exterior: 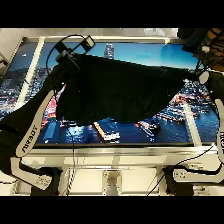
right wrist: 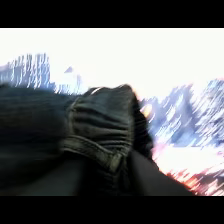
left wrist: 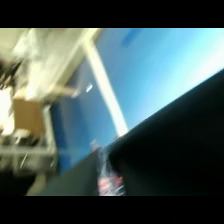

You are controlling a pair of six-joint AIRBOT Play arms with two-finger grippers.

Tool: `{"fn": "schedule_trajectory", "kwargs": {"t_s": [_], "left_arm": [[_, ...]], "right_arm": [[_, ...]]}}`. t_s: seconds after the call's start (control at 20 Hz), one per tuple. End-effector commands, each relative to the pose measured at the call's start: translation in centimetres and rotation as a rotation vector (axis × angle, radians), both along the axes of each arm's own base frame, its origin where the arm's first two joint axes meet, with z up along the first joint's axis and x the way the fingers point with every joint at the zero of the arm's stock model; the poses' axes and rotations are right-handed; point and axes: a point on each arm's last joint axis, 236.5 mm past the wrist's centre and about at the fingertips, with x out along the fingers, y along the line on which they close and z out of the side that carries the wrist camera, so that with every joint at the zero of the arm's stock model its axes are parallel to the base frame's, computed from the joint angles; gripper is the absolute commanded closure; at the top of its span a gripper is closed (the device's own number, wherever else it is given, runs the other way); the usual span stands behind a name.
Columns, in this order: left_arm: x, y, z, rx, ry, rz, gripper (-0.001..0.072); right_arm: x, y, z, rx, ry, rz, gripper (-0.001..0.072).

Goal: Fold the clothes and pants, and hang the long-sleeved shirts on hangers.

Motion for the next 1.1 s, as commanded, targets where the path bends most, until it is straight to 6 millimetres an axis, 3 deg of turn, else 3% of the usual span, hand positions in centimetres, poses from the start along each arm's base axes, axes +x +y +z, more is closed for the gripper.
{"fn": "schedule_trajectory", "kwargs": {"t_s": [0.0,0.05,0.3,0.45,0.5,0.55,0.6,0.8,0.95,1.05], "left_arm": [[0.3,1.2,0.3,-0.082,-0.047,0.066,0.0128],[-0.1,1.2,0.2,-0.077,-0.037,0.08,0.0065],[-3.5,3.7,-1.2,-0.059,0.058,0.258,0.0067],[-7.3,4.5,-5.5,-0.16,0.249,0.39,0.0075],[-8.4,3.8,-7.3,-0.204,0.347,0.385,0.0088],[-9.5,2.4,-9.0,-0.255,0.441,0.357,0.0194],[-10.4,0.9,-10.2,-0.301,0.515,0.321,0.026],[-13.2,-4.1,-11.8,-0.441,0.642,0.262,0.0268],[-15.2,-4.8,-12.0,-0.431,0.658,0.253,0.0268],[-17.0,-4.1,-12.7,-0.433,0.674,0.278,0.0268]], "right_arm": [[1.2,-0.1,4.2,-0.001,-0.055,-0.002,0.0349],[0.9,-0.1,4.6,0.003,-0.039,-0.003,0.0326],[-1.2,-0.4,3.1,0.009,0.092,-0.016,0.0326],[-2.7,-1.6,1.7,0.025,0.163,-0.045,0.0325],[-3.3,-2.2,0.8,0.028,0.201,-0.059,0.0275],[-4.0,-3.0,-0.4,0.035,0.248,-0.077,0.0208],[-4.7,-3.8,-1.7,0.047,0.29,-0.096,0.0203],[-6.5,-7.1,-6.9,0.099,0.422,-0.169,0.0203],[-6.5,-7.9,-10.4,0.12,0.476,-0.181,0.0203],[-6.1,-7.5,-12.8,0.145,0.501,-0.176,0.0203]]}}
